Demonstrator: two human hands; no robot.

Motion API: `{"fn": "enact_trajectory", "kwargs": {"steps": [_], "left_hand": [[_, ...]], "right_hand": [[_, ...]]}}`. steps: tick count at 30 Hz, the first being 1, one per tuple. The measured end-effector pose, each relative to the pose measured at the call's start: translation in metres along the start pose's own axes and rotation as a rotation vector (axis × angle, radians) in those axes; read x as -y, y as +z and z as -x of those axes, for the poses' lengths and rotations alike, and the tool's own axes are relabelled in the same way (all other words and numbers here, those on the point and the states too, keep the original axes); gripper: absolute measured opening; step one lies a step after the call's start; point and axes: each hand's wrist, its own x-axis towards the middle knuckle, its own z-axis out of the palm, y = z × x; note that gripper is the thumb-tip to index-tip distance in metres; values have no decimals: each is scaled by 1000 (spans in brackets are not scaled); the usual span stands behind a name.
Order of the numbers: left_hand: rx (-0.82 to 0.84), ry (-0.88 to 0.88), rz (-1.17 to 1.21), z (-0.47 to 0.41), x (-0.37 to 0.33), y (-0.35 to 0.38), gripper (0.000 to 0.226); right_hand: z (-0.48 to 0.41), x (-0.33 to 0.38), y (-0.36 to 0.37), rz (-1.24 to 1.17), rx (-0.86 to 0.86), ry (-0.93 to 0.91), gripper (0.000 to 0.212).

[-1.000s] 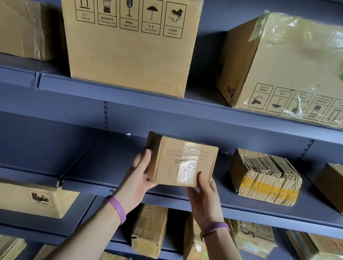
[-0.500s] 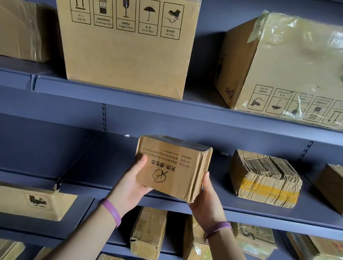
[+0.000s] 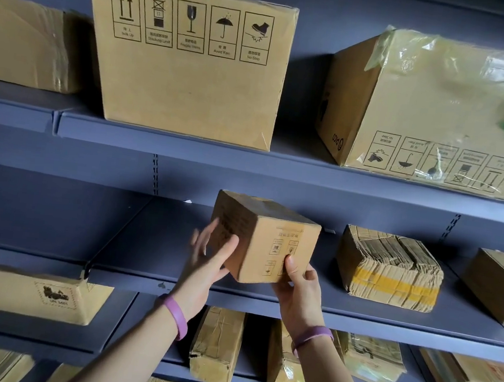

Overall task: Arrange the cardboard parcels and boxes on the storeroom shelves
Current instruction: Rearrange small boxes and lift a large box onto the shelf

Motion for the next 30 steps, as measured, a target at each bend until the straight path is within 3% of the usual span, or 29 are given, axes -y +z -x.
{"fn": "enact_trajectory", "kwargs": {"steps": [3, 5, 11, 14, 17, 22, 27, 30], "left_hand": [[74, -46, -32, 5, 1, 3, 79], [98, -49, -85, 7, 1, 6, 84], [88, -16, 23, 4, -10, -2, 48], [98, -87, 129, 4, -12, -9, 40], [59, -183, 282, 1, -11, -18, 48], [47, -302, 435, -4, -6, -31, 54], [78, -317, 313, -10, -11, -36, 51], [-28, -275, 255, -16, -8, -37, 54]], "right_hand": [[0, 0, 6, 58, -19, -15, 115], [2, -2, 10, 117, -11, -29, 104], [10, 0, 12, 191, 7, -10, 72], [10, 5, 13, 266, 0, -1, 56], [9, 6, 15, 288, -12, 3, 69], [4, 8, 9, 138, 36, 66, 55], [7, 5, 6, 97, 68, 69, 48], [6, 1, 4, 52, 18, 45, 63]]}}
